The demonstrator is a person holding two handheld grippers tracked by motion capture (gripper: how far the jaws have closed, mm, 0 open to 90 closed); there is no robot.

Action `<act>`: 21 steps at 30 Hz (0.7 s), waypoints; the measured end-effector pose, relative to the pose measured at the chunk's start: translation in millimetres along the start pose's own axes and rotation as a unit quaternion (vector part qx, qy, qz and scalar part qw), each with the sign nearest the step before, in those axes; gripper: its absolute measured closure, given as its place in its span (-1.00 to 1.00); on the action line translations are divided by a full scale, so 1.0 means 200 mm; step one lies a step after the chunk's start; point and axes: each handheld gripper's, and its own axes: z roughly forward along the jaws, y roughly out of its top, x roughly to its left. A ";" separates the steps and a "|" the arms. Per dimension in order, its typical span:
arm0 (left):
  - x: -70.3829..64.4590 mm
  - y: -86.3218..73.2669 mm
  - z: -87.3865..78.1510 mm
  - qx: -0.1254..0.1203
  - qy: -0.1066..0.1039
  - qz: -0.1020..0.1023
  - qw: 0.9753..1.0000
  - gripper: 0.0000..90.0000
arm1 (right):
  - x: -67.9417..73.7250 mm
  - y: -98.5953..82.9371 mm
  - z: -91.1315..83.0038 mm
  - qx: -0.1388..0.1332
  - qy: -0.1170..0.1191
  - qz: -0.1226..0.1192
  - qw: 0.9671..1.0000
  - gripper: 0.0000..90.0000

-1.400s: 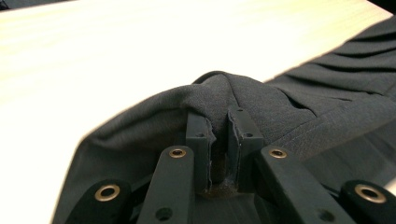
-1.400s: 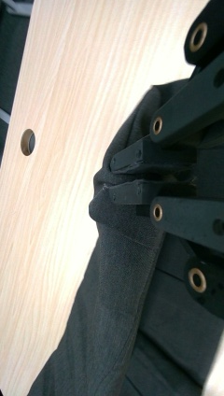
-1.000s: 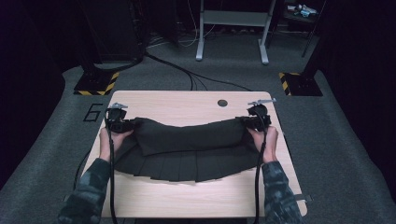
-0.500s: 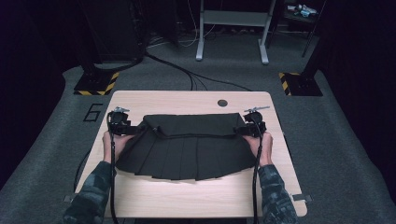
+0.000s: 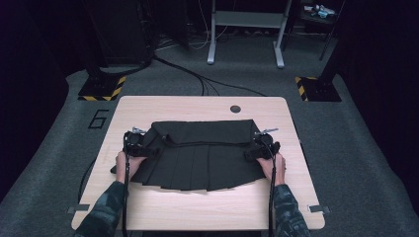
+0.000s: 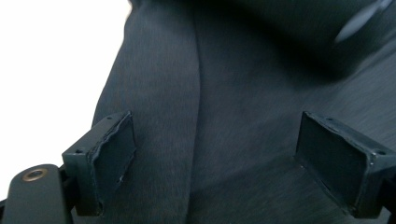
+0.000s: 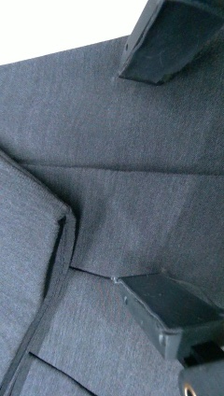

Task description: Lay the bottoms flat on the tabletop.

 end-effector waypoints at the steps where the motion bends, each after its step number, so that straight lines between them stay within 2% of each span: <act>1: 0.00 -0.01 0.00 -0.010 0.005 0.004 1.000 -0.79 | 0.00 0.00 0.00 -0.001 -0.002 -0.001 1.000 -0.97; 3: -0.03 -0.02 0.00 -0.006 0.021 0.027 0.999 -0.77 | 0.00 -0.02 0.00 -0.009 -0.003 -0.003 1.000 -0.97; 7: -0.03 -0.04 -0.01 -0.014 0.019 0.024 0.999 -0.76 | 0.00 -0.04 0.00 -0.029 -0.007 -0.005 1.000 -0.97; 11: -0.04 -0.08 -0.02 -0.027 0.017 0.022 0.999 -0.76 | 0.01 -0.05 -0.01 -0.029 -0.008 -0.004 1.000 -0.96; 13: -0.04 -0.09 -0.04 -0.022 0.015 0.023 0.999 -0.76 | 0.01 -0.07 -0.02 -0.029 -0.008 -0.001 1.000 -0.96; 21: -0.08 -0.18 -0.10 -0.036 0.016 0.027 0.999 -0.76 | 0.04 -0.16 -0.08 -0.035 -0.006 -0.005 0.999 -0.93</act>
